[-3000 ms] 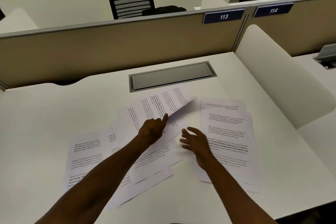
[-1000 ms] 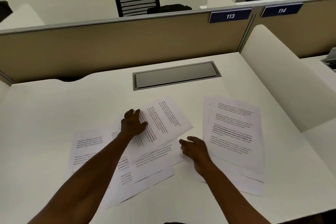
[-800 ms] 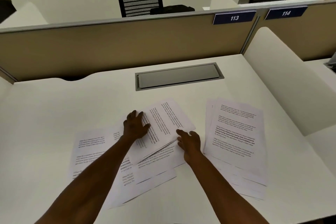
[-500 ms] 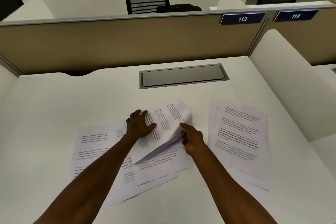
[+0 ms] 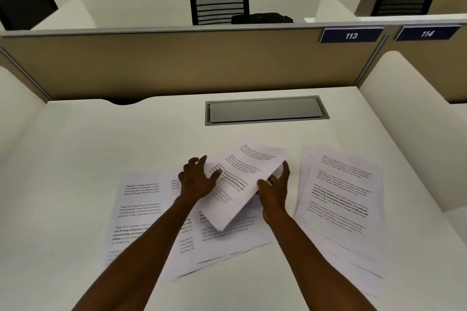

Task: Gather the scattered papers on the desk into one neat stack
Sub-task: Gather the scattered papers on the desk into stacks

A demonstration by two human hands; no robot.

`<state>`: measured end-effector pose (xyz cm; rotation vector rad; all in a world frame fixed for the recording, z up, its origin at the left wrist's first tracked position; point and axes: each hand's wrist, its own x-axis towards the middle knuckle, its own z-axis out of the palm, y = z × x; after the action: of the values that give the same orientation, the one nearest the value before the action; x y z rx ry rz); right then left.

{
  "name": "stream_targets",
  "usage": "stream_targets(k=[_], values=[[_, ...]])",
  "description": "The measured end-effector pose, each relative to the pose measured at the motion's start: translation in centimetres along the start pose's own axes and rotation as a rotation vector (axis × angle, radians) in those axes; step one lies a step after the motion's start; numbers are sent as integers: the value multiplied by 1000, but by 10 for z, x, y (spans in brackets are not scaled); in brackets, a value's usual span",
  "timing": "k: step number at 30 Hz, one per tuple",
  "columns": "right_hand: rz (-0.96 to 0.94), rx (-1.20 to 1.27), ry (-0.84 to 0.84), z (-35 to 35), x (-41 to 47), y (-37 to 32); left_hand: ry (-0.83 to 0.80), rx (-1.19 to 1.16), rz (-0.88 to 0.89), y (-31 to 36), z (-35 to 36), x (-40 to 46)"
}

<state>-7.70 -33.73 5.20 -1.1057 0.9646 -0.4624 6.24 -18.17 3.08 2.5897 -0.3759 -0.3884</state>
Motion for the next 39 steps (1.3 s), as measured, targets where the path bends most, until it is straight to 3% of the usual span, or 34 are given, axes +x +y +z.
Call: stream_targets(k=[4,8,14,18,24,32,39], values=[[-64,-104,-11,-22,15,-18,211,-312,-189,-21,-22,-22],[-78,-355,-111,-42,23,-23,298,-540,-254,-30,-30,-64],[-188,-720,-191,-24,5,-9,84,-631,-340,-28,-6,-109],[-188,-997,-146,-6,1,-2,44,-592,-340,-24,-4,-106],[-241,-1343,-225,14,-9,12,12,-566,-346,-24,-6,-102],[-153,-1058,-122,25,-10,14,-26,-646,-371,-28,-8,-101],[82,-575,-138,21,-9,2,-77,-787,-397,-39,-13,-96]])
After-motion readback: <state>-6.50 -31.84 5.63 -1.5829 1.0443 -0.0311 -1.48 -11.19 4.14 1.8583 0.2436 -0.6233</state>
